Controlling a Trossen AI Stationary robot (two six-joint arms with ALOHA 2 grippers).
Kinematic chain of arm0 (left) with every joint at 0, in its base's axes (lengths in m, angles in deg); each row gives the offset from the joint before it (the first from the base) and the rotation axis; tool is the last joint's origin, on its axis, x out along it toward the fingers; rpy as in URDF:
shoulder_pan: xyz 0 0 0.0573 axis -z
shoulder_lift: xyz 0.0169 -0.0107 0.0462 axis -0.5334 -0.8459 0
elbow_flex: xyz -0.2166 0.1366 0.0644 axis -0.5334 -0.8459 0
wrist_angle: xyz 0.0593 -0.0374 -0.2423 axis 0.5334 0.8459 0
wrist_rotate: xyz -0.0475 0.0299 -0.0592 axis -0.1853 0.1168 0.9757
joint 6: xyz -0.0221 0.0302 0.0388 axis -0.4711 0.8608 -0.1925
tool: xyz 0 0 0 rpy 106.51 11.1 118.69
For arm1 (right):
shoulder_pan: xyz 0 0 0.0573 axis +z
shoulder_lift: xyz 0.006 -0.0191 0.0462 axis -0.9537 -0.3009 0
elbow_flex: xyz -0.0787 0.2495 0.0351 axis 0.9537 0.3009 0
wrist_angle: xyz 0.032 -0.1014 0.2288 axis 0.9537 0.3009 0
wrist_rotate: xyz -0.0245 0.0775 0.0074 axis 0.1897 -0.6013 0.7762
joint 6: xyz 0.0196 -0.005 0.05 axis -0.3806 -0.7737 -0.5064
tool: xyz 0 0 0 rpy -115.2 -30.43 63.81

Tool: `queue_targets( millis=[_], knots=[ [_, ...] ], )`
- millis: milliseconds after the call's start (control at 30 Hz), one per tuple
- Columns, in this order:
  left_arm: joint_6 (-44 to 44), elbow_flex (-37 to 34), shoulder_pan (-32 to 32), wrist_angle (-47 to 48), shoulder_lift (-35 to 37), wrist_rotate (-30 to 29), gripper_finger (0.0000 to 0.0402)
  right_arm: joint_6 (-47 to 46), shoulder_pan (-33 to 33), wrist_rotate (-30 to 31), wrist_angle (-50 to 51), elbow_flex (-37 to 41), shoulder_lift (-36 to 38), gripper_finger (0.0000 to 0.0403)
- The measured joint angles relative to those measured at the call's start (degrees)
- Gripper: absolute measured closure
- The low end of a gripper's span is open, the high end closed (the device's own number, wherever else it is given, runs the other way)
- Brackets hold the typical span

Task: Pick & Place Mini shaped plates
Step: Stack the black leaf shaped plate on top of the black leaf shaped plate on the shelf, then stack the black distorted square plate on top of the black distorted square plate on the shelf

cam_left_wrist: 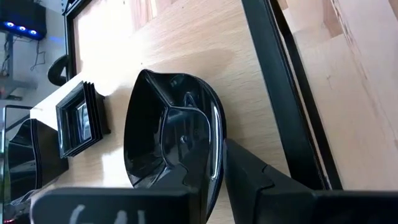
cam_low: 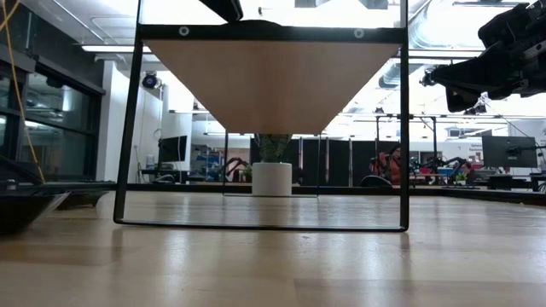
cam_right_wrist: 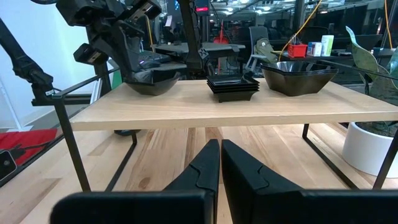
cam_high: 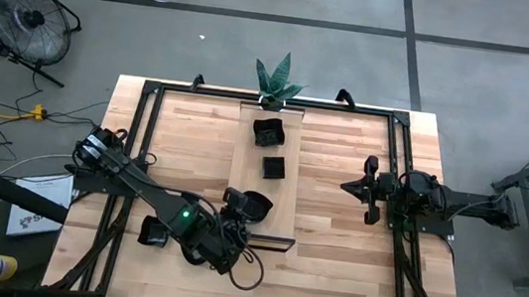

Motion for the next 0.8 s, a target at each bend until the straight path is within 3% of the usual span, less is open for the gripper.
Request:
queue_targets(
  millis=[267,600,800],
  knots=[
    [-0.2,0.0,0.0,0.9,0.3,-2.5,0.0353,0.0,0.0,0.0,0.0,0.0,0.0,0.0391],
    [-1.4,-0.1,0.4,2.0,1.3,0.7,0.0257,0.0,0.0,0.0,0.0,0.0,0.0,0.0391],
    [-8.2,0.0,3.0,9.2,4.7,-0.9,0.0236,0.0,0.0,0.0,0.0,0.0,0.0,0.0391]
  ],
)
